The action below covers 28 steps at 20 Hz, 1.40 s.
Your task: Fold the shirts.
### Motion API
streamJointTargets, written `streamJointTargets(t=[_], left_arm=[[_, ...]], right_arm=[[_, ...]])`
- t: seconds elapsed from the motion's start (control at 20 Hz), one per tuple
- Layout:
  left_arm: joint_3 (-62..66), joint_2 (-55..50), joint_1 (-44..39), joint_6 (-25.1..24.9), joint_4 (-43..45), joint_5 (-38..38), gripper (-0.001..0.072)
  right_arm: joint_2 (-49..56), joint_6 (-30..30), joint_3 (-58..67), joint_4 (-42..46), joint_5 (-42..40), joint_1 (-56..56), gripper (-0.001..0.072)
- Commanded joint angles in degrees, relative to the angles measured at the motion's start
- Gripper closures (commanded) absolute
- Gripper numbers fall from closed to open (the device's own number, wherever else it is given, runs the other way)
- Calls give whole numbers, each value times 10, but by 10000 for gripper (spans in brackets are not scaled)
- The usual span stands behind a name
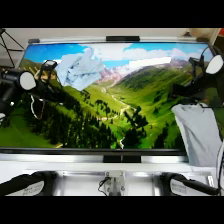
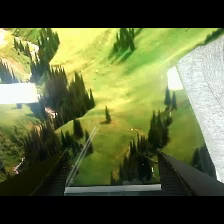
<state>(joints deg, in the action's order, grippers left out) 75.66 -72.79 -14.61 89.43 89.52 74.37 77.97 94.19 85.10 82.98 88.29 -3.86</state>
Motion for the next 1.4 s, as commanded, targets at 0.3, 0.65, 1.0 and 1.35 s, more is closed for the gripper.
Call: streamJointTargets(t=[0.3, 0.65, 1.0, 1.35], left_arm=[[0, 0, 0, 0, 0, 0, 123], [0, 0, 0, 0, 0, 0, 124], [-1, -13, 0, 4, -82, -77, 124], [127, -210, 92, 136, -113, -242, 85]], right_arm=[[0, 0, 0, 0, 0, 0, 50], [0, 0, 1, 0, 0, 0, 50], [0, 1, 0, -21, -112, 0, 50], [0, 0, 0, -55, -170, 0, 50]])
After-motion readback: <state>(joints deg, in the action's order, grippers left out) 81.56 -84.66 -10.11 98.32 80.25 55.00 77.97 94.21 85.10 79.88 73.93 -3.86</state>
